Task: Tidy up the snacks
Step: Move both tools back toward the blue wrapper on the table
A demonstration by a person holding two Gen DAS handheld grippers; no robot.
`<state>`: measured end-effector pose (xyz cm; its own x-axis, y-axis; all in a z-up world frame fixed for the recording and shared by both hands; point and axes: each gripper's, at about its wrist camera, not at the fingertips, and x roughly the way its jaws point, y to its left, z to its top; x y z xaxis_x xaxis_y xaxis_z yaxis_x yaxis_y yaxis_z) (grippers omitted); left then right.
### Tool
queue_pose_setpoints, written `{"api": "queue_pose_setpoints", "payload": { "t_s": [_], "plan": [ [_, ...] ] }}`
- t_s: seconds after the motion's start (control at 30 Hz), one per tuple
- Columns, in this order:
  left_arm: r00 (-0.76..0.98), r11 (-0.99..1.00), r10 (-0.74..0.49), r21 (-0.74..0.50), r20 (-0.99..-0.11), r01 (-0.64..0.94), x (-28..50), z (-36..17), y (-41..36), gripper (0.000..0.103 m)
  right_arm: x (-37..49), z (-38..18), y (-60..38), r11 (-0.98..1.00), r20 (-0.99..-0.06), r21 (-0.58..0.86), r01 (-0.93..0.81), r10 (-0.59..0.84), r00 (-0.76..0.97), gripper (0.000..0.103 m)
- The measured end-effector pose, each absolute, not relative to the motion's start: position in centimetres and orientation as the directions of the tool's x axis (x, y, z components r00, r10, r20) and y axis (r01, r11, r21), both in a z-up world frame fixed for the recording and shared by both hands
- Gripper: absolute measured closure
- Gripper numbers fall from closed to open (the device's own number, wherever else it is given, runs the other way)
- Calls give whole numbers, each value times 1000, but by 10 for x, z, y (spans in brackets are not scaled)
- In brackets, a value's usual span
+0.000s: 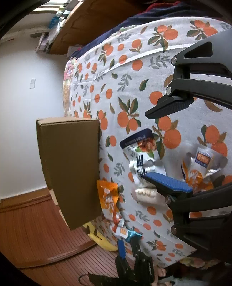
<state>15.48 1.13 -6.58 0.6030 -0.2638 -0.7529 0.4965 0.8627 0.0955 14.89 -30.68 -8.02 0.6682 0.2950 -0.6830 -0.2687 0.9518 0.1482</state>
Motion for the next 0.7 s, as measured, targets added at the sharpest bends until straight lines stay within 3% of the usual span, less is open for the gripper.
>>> {"api": "queue_pose_setpoints", "payload": {
  "t_s": [0.23, 0.63, 0.7],
  "plan": [
    [565, 836, -218, 147, -796, 529, 153, -73, 1, 47, 154, -86, -313, 947, -691, 188, -260, 316, 650, 39],
    [509, 816, -221, 128, -832, 564, 134, -77, -4, 47, 150, -86, -305, 960, -688, 131, -249, 269, 674, 40],
    [506, 814, -214, 134, -836, 565, 131, -79, -7, 55, 150, -86, -309, 959, -686, 148, -242, 276, 673, 40]
  ]
}}
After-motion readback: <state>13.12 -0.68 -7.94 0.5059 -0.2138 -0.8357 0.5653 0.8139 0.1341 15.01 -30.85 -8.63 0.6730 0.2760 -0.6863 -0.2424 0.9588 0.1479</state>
